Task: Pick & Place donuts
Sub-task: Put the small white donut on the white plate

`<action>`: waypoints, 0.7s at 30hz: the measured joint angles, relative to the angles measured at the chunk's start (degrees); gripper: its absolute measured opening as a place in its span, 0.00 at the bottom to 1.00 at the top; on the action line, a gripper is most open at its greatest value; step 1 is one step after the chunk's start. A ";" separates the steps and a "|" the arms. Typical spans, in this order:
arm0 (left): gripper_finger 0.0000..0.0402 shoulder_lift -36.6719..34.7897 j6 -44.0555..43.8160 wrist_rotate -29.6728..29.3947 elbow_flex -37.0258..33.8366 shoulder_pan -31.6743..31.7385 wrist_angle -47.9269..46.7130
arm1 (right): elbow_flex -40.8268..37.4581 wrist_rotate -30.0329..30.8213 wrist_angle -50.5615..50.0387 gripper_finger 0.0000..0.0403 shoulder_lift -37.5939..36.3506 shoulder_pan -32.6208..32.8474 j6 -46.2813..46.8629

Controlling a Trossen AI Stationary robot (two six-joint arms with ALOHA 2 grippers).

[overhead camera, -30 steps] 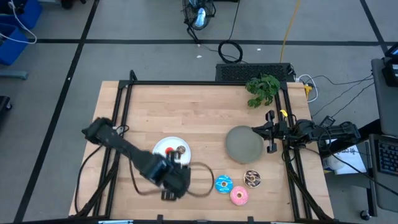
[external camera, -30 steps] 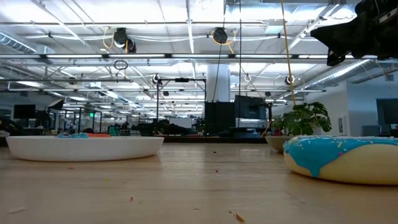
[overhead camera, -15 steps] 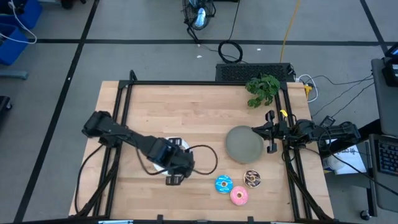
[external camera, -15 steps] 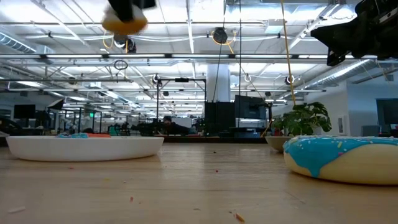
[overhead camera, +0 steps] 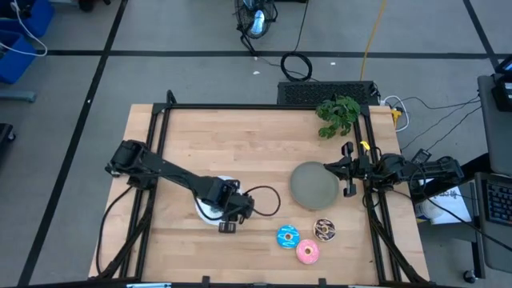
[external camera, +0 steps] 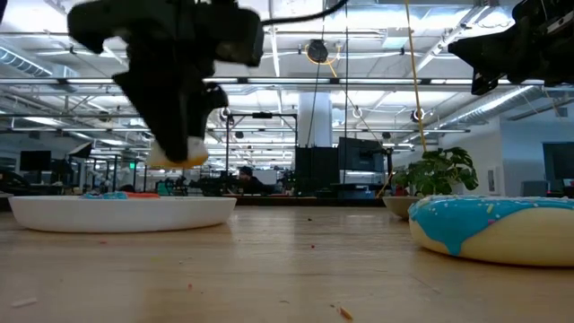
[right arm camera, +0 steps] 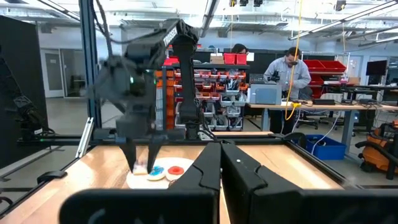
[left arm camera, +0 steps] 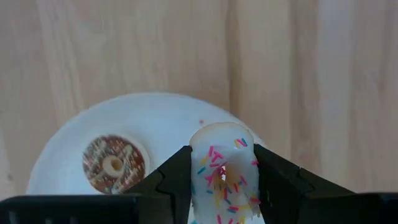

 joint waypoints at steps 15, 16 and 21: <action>0.37 -0.07 -1.88 -4.03 -6.36 0.22 4.50 | -0.02 0.09 0.00 0.00 0.00 0.00 -0.15; 0.37 -0.07 -1.90 -4.09 -6.75 0.22 5.00 | -0.02 0.11 0.00 0.00 0.00 0.02 -0.15; 0.37 -0.07 -2.04 -4.11 -9.28 0.22 6.62 | 0.00 0.13 0.00 0.00 0.00 0.00 -0.15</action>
